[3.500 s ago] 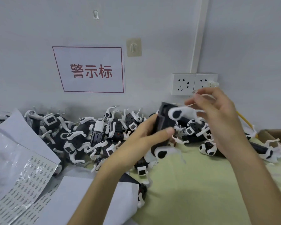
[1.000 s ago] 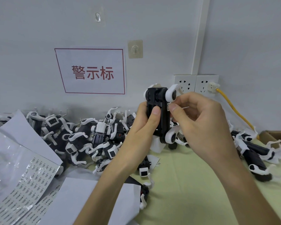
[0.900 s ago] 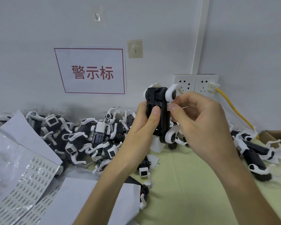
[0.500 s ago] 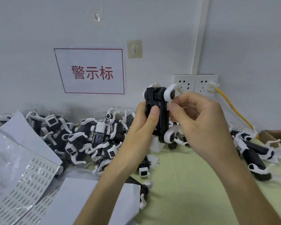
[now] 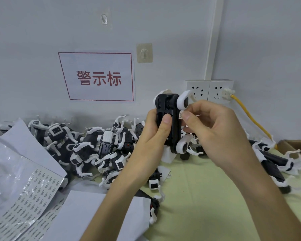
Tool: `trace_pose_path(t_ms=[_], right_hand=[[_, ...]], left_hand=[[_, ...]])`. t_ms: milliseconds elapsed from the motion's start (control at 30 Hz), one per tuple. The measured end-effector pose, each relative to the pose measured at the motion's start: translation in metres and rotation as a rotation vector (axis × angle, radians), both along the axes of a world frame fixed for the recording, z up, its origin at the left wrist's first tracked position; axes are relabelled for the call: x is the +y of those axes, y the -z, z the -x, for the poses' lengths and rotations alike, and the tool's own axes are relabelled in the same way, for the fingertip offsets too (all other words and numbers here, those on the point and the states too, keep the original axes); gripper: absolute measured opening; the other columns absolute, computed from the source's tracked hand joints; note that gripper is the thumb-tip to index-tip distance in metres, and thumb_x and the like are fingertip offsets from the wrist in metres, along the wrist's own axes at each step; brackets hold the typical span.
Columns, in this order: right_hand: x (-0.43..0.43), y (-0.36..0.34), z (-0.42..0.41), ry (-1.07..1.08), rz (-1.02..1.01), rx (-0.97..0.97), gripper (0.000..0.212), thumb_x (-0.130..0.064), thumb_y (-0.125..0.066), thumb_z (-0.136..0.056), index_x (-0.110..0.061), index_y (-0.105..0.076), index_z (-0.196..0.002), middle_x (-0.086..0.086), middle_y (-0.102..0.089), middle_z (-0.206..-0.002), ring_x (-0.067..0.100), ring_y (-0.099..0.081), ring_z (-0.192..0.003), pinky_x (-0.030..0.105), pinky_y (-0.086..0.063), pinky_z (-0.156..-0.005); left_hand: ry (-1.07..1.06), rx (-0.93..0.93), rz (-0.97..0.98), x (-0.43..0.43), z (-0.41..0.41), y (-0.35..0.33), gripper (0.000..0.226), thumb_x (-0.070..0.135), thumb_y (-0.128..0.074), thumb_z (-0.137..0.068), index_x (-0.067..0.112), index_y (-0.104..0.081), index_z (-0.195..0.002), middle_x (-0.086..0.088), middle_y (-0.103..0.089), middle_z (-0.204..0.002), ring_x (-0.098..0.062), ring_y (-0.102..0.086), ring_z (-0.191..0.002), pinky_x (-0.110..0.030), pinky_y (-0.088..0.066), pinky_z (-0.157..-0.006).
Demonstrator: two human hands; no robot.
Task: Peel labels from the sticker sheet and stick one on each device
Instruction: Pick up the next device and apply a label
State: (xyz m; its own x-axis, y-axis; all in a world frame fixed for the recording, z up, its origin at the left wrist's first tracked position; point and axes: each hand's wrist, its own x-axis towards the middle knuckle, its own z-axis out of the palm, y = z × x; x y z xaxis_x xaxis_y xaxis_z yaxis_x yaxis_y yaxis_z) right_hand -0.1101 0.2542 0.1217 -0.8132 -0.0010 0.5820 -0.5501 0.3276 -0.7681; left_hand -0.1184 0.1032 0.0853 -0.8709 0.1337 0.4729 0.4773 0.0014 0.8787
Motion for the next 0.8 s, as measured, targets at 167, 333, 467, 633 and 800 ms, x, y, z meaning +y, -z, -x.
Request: trace_pose_path(t_ms=[167,333,467,633,800], right_hand=[[0.0004,0.0007,0.0008,0.015,-0.01,0.014,0.013,-0.025,-0.066,-0.095,-0.028,-0.069,-0.083,-0.014,-0.075,-0.082,0.005,-0.072,-0.082,0.024,-0.053,-0.075],[0.0001,0.0005,0.0017,0.021,-0.027,0.03,0.014,-0.023,-0.066,-0.096,-0.027,-0.068,-0.082,-0.014,-0.074,-0.08,0.004,-0.071,-0.082,0.016,-0.05,-0.072],[-0.002,0.0011,0.001,0.031,-0.016,0.051,0.015,-0.022,-0.066,-0.096,-0.03,-0.067,-0.083,-0.014,-0.074,-0.081,0.003,-0.072,-0.083,0.015,-0.052,-0.073],[-0.0041,0.0017,-0.0003,0.053,-0.008,0.06,0.011,-0.023,-0.066,-0.096,-0.027,-0.068,-0.086,-0.01,-0.075,-0.083,0.007,-0.073,-0.085,0.033,-0.059,-0.081],[-0.0042,0.0025,-0.0003,0.054,0.023,0.061,0.012,-0.022,-0.069,-0.095,-0.028,-0.068,-0.084,-0.011,-0.076,-0.083,0.007,-0.074,-0.084,0.036,-0.06,-0.082]], left_hand=[[0.012,0.002,-0.009,0.0008,0.0001,0.0004,0.039,0.052,-0.042,-0.098,0.031,-0.055,-0.129,0.024,-0.068,-0.115,0.009,-0.059,-0.115,-0.018,-0.046,-0.094],[0.007,0.003,-0.007,0.0015,-0.0003,-0.0007,0.041,0.055,-0.043,-0.1,0.028,-0.054,-0.13,0.023,-0.067,-0.115,0.011,-0.06,-0.112,-0.008,-0.045,-0.09],[0.011,0.022,-0.007,0.0013,-0.0011,-0.001,0.046,0.053,-0.042,-0.095,0.028,-0.054,-0.131,0.026,-0.067,-0.113,0.013,-0.059,-0.111,-0.006,-0.044,-0.089],[0.01,0.031,-0.009,0.0012,-0.0017,-0.0013,0.046,0.052,-0.042,-0.094,0.027,-0.054,-0.13,0.026,-0.067,-0.112,0.014,-0.059,-0.108,-0.004,-0.042,-0.086],[0.001,0.045,0.01,0.0001,-0.0023,-0.0024,0.047,0.053,-0.042,-0.093,0.026,-0.055,-0.129,0.022,-0.067,-0.112,0.015,-0.059,-0.105,-0.005,-0.043,-0.085]])
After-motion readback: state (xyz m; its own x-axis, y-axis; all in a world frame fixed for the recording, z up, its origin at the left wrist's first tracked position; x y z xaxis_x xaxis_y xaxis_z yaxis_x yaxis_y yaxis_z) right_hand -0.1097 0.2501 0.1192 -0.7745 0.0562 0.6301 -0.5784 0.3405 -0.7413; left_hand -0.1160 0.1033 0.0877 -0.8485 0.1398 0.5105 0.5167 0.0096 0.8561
